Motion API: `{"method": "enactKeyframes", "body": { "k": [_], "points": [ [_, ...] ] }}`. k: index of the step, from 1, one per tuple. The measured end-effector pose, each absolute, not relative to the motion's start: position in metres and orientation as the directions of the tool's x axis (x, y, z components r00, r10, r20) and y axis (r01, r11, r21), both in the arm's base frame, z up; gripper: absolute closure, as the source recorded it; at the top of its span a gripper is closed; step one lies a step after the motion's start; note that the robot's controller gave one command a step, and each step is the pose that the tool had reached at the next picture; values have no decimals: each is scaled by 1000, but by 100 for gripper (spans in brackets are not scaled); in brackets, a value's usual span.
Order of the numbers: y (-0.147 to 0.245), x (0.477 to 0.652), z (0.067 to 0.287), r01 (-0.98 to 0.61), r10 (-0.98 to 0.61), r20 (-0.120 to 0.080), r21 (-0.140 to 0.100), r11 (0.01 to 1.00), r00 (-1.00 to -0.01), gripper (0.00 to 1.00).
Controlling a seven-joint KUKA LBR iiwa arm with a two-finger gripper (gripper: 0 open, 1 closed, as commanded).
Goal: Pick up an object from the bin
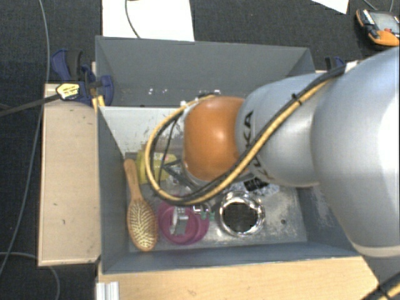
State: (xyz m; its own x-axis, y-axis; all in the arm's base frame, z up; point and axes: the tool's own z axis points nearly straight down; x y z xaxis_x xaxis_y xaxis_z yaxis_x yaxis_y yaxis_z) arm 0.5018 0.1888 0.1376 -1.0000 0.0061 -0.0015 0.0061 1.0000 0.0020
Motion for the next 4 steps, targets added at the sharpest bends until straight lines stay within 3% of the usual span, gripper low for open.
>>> {"method": "enactKeyframes", "body": {
  "k": [1,2,3,4],
  "points": [
    [189,502,138,6,6,-1,2,1000,-1000,0],
    [158,530,186,-191,-191,-9,2,982,-982,0],
    [181,503,72,-242,-242,-6,3,970,-970,0],
    [168,486,111,-231,-231,-20,2,973,-973,0]
  ]
}}
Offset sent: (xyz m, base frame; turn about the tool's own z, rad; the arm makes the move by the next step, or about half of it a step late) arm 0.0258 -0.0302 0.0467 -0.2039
